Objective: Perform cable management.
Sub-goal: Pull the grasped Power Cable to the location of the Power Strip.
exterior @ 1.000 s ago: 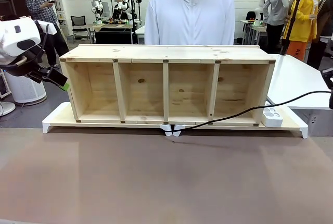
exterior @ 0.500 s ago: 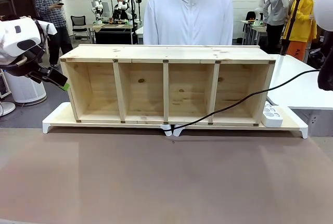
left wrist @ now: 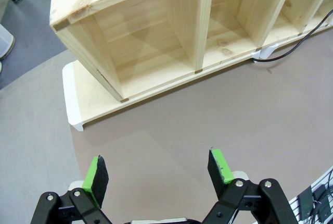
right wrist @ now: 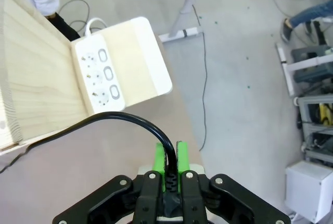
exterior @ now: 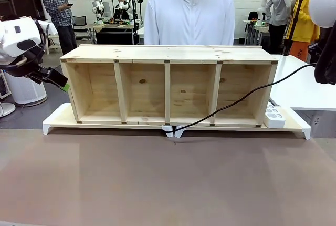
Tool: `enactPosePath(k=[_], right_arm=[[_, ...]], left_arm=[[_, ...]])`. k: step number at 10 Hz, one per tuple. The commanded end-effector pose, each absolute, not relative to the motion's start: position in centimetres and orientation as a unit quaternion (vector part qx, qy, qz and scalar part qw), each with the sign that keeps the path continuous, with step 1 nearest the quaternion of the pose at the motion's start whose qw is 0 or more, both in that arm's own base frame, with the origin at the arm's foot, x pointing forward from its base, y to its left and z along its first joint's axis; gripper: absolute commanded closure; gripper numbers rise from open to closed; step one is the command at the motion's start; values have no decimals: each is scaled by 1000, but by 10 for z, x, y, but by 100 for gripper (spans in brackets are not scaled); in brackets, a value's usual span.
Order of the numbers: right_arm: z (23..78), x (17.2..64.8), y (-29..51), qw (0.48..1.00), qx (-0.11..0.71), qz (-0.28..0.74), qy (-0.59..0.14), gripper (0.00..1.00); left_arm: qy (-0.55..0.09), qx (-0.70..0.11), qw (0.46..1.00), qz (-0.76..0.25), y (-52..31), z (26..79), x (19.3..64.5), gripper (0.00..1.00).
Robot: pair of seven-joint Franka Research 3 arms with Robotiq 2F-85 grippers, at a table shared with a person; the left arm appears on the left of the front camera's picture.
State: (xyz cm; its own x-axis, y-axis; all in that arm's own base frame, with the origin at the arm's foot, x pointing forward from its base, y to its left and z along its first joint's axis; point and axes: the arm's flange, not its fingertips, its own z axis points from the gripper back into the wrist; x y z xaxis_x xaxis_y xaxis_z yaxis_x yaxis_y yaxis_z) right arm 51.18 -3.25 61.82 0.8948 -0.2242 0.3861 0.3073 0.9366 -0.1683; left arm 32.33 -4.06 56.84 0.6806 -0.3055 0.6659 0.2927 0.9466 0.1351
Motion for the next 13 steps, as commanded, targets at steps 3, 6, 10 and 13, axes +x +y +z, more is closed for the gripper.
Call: enactPosePath(k=[3, 6, 10, 13], right_arm=[[615, 509, -35, 968, -116, -134, -177, 89], [609, 532, -16, 976, -103, -91, -167, 89], [597, 551, 7, 982, -95, -50, -157, 89], [604, 569, -2, 980, -100, -65, -157, 89]], left_arm=[[-365, 8, 917, -160, -40, 568, 323, 0], [-365, 8, 917, -160, -40, 568, 323, 0], [-365, 8, 917, -160, -40, 568, 323, 0], [-365, 8, 917, -160, -40, 568, 323, 0]])
